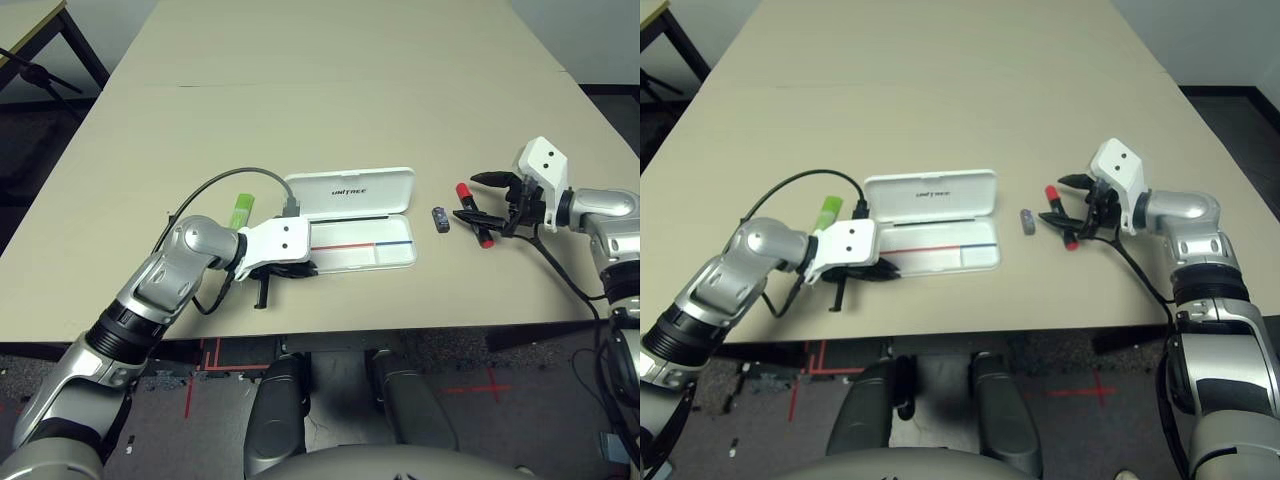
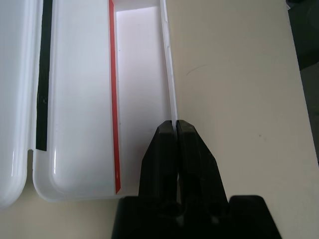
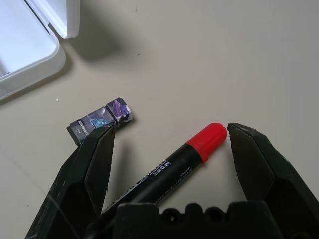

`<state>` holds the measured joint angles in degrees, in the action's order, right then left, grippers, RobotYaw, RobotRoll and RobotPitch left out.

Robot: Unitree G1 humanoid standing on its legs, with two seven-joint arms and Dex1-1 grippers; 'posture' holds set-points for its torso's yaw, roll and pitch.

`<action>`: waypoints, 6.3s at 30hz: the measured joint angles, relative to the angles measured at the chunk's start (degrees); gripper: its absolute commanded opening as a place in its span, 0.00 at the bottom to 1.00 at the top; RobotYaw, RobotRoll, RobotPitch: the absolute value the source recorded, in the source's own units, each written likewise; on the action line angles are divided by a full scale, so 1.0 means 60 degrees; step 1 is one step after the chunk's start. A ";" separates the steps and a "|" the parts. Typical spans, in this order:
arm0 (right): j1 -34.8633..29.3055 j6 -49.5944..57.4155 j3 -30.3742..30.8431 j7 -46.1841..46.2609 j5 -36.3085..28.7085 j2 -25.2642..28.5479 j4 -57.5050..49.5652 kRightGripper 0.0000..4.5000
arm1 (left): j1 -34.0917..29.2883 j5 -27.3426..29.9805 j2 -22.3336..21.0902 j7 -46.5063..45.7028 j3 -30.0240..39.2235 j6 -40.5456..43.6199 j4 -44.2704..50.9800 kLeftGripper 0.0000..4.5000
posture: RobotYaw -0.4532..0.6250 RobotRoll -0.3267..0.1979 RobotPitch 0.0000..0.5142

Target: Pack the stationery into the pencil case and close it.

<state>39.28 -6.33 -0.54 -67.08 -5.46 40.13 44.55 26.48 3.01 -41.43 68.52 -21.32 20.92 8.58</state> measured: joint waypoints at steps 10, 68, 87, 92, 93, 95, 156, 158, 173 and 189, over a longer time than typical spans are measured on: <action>0.0094 0.0014 -0.0004 -0.0193 -0.0032 -0.0003 0.0069 1.00 | -0.0091 0.0273 -0.0259 -0.0093 0.0647 -0.0064 0.0429 0.94 | 0.46 0.62 0.37; 0.0352 1.1427 0.0648 0.4539 -0.0967 0.0141 -0.4475 0.45 | -0.1059 0.2478 -0.0387 -0.2123 0.1834 0.2546 0.4204 1.00 | 0.48 0.62 0.38; 0.0337 0.8577 0.1441 0.1587 -0.0677 0.2220 -0.4228 0.11 | -0.2600 0.2622 -0.1145 -0.1883 0.2338 0.1517 0.4262 1.00 | 0.44 0.62 0.40; 0.0261 0.6131 0.1501 0.0414 -0.0359 0.2668 -0.4229 0.11 | -0.2695 0.2708 -0.1300 -0.1769 0.2351 0.1408 0.4418 1.00 | 0.42 0.62 0.40; 0.0260 0.5789 0.1514 0.0171 -0.0320 0.2780 -0.4230 0.11 | -0.2694 0.2727 -0.1343 -0.1762 0.2367 0.1407 0.4418 1.00 | 0.42 0.62 0.40; 0.0260 0.5126 0.1545 -0.0329 -0.0170 0.2941 -0.4230 0.11 | -0.2677 0.2770 -0.1407 -0.1756 0.2419 0.1412 0.4418 1.00 | 0.42 0.62 0.39; 0.1009 0.2181 0.3699 -0.1210 0.0562 -0.1721 -0.5575 0.50 | -0.2302 0.2708 -0.1468 -0.2402 0.2138 0.2116 0.4565 1.00 | 0.50 0.62 0.36; 0.1007 0.2160 0.3642 -0.1344 0.0393 -0.1668 -0.5590 0.67 | -0.2271 0.2677 -0.1452 -0.2434 0.2012 0.2117 0.4564 1.00 | 0.49 0.62 0.36; -0.0695 0.5325 0.1383 -0.2134 -0.2461 0.0703 -0.8046 0.99 | -0.2316 0.2833 -0.1536 -0.2484 0.2089 0.2236 0.4561 1.00 | 0.46 0.62 0.38; -0.1782 0.8651 -0.0292 -0.0514 -0.5144 0.1416 -1.0659 0.99 | -0.2716 0.2976 -0.1623 -0.2384 0.2895 0.2185 0.4419 1.00 | 0.44 0.62 0.39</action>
<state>28.59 45.57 -2.30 -70.16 -36.32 48.63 -19.40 10.18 20.86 -51.17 54.21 -3.95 34.03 35.10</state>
